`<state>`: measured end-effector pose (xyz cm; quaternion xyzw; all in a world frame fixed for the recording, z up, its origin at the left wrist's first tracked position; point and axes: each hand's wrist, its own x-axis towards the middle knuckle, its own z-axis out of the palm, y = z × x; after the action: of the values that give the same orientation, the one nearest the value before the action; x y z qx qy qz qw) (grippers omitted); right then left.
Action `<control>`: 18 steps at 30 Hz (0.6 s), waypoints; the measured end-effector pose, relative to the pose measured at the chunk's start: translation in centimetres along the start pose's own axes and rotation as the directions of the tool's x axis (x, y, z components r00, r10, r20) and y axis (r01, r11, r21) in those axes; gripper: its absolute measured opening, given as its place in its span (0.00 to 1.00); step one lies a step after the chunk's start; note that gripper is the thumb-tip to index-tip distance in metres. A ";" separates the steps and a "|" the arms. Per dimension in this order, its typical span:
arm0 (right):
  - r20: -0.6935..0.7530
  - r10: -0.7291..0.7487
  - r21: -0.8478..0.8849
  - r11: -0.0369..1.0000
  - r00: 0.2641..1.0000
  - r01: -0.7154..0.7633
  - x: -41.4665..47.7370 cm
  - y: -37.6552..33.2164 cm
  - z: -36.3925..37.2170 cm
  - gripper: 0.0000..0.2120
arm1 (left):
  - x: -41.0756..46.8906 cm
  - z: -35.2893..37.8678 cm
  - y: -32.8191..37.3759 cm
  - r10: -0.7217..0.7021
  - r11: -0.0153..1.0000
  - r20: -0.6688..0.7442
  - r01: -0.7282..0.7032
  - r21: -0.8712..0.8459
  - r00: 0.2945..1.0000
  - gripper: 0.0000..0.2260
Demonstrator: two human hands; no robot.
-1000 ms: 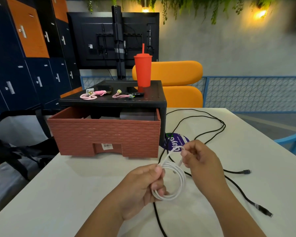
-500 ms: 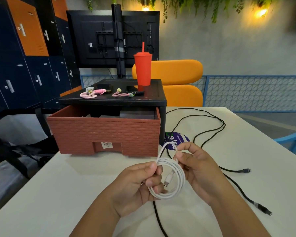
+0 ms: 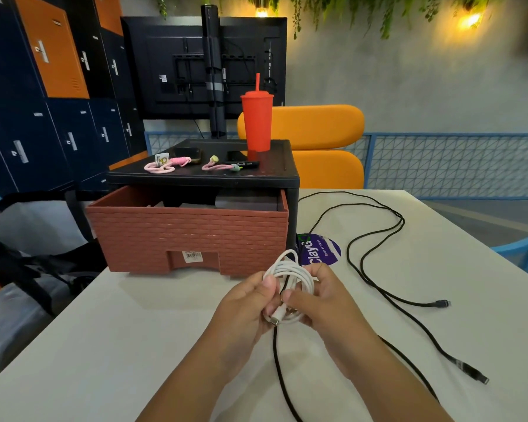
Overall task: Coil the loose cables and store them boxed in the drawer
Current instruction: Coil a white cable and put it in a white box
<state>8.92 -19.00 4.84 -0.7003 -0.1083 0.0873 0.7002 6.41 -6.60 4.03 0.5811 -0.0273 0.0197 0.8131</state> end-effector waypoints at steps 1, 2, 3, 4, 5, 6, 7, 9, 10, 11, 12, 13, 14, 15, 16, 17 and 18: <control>-0.027 0.011 -0.014 1.000 1.000 -0.011 0.1 0.1 0.1 0.18 | 0.1 0.0 -0.2 0.009 0.999 -0.001 -0.009 0.041 1.000 0.15; -0.045 0.018 -0.021 1.000 0.999 -0.019 0.1 0.2 0.2 0.17 | 0.1 0.1 -0.3 0.024 0.996 0.000 -0.024 0.088 1.000 0.14; -0.061 0.024 -0.039 0.999 0.998 -0.026 0.1 0.4 0.2 0.15 | 0.1 0.1 -0.5 0.043 0.990 -0.002 -0.042 0.136 0.999 0.13; -0.075 0.023 -0.077 0.997 0.997 -0.029 0.1 0.4 0.3 0.13 | 0.1 0.1 -0.6 0.062 0.982 -0.012 -0.059 0.179 0.998 0.12; -0.089 0.018 -0.126 0.992 0.996 -0.030 0.1 0.4 0.3 0.13 | 0.1 0.0 -0.6 0.077 0.974 -0.027 -0.069 0.215 0.997 0.12; -0.091 0.018 -0.169 0.985 0.996 -0.033 0.1 0.4 0.2 0.13 | 0.2 -0.1 -0.5 0.093 0.966 -0.047 -0.078 0.248 0.995 0.12; -0.082 0.023 -0.193 0.980 0.996 -0.039 0.1 0.3 0.1 0.13 | 0.2 -0.2 -0.5 0.107 0.957 -0.069 -0.085 0.277 0.992 0.14; -0.029 0.043 -0.172 0.984 0.999 -0.048 0.0 -0.1 -0.2 0.12 | 0.2 -0.3 -0.4 0.134 0.945 -0.106 -0.094 0.315 0.985 0.14; -0.001 0.051 -0.154 0.987 0.999 -0.051 -0.1 -0.2 -0.4 0.12 | 0.2 -0.4 -0.4 0.145 0.940 -0.113 -0.101 0.327 0.983 0.13; 0.019 0.063 -0.137 0.989 0.998 -0.060 -0.1 -0.3 -0.6 0.13 | 0.3 -0.4 -0.4 0.162 0.934 -0.115 -0.114 0.339 0.980 0.13; 0.035 0.081 -0.113 0.991 0.996 -0.077 -0.1 -0.3 -0.7 0.15 | 0.3 -0.4 -0.5 0.183 0.923 -0.113 -0.132 0.360 0.977 0.13; 0.048 0.108 -0.088 0.991 0.993 -0.104 -0.1 -0.3 -0.8 0.16 | 0.3 -0.5 -0.5 0.211 0.908 -0.116 -0.150 0.392 0.971 0.12; 0.066 0.137 -0.061 0.989 0.988 -0.133 -0.2 -0.4 -0.8 0.17 | 0.3 -0.5 -0.5 0.246 0.887 -0.122 -0.173 0.427 0.961 0.12; 0.089 0.165 -0.035 0.986 0.982 -0.163 -0.2 -0.6 -0.9 0.18 | 0.4 -0.6 -0.5 0.291 0.862 -0.131 -0.201 0.466 0.948 0.11; 0.118 0.186 -0.012 0.983 0.976 -0.186 -0.2 -0.8 -0.9 0.19 | 0.4 -0.7 -0.5 0.339 0.831 -0.135 -0.228 0.508 0.931 0.10; 0.147 0.199 0.002 0.979 0.969 -0.201 -0.4 -1.1 -0.9 0.20 | 0.4 -0.7 -0.5 0.381 0.796 -0.133 -0.252 0.550 0.915 0.10; 0.178 0.202 0.011 0.978 0.963 -0.207 -0.5 -1.3 -0.9 0.21 | 0.3 -0.8 -0.5 0.416 0.763 -0.123 -0.273 0.586 0.901 0.10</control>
<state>8.66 -20.05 6.10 -0.6868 -0.0955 0.2222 0.6854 6.79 -6.04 3.35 0.7694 -0.0267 0.2487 0.5878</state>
